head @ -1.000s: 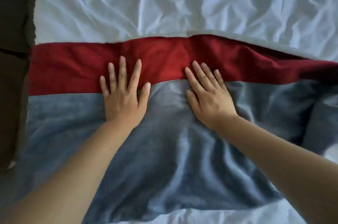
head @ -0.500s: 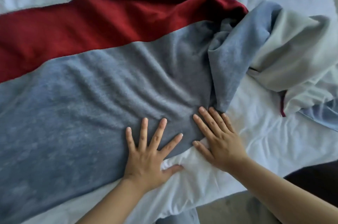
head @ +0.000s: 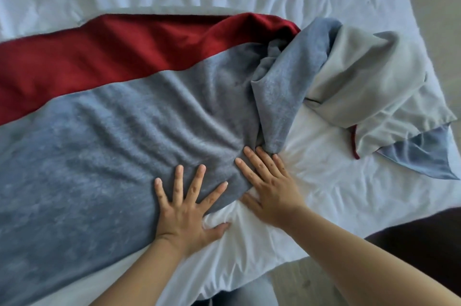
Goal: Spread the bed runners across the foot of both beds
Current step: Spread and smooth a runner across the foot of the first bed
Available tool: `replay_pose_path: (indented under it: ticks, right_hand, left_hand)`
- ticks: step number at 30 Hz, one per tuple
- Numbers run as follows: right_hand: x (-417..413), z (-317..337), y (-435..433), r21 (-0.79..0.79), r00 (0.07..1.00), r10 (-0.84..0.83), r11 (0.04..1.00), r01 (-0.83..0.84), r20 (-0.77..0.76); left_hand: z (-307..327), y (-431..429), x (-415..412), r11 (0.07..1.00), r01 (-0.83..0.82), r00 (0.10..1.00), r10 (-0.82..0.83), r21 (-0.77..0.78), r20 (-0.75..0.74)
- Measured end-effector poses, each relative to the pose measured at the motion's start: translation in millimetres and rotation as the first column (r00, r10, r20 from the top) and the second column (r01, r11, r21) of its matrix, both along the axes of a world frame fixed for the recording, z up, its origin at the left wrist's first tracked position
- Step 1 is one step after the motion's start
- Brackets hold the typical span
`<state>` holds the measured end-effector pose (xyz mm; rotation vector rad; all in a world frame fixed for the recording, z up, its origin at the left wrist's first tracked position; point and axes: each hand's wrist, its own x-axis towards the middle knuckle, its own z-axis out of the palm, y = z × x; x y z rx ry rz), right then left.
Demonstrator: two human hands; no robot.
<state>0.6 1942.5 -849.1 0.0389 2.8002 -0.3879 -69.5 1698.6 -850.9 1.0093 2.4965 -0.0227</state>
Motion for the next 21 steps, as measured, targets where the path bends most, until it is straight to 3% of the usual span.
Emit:
replay_pose_path:
  ticks: [5, 12, 15, 18, 21]
  right_hand:
    - [1.4, -6.7, 0.1, -0.019, 0.998, 0.003, 1.0, -0.004, -0.062]
    - [0.2, -4.6, 4.0, -0.04, 1.0, 0.015, 0.999, -0.016, -0.013]
    - [-3.0, 1.7, 9.3, -0.119, 0.999, 0.045, 0.992, -0.047, -0.018]
    - [-4.8, 10.7, 30.9, -0.192, 0.988, 0.143, 0.97, -0.151, -0.056]
    - [-8.0, 26.9, 79.3, -0.139, 0.956, 0.288, 0.946, -0.293, -0.059]
  left_hand:
    - [-5.6, -3.6, 2.3, 0.999, -0.001, 0.998, 0.004, 0.051, -0.07]
    - [-4.1, 0.8, 15.0, 0.998, -0.035, 0.983, 0.042, 0.044, -0.18]
    - [8.8, 25.8, 28.2, 0.972, -0.234, 0.958, 0.237, 0.035, -0.16]
    - [22.0, 80.5, 37.6, 0.869, -0.492, 0.865, 0.495, 0.051, -0.089]
    - [31.5, 147.3, 31.6, 0.805, -0.581, 0.81, 0.587, 0.12, -0.018]
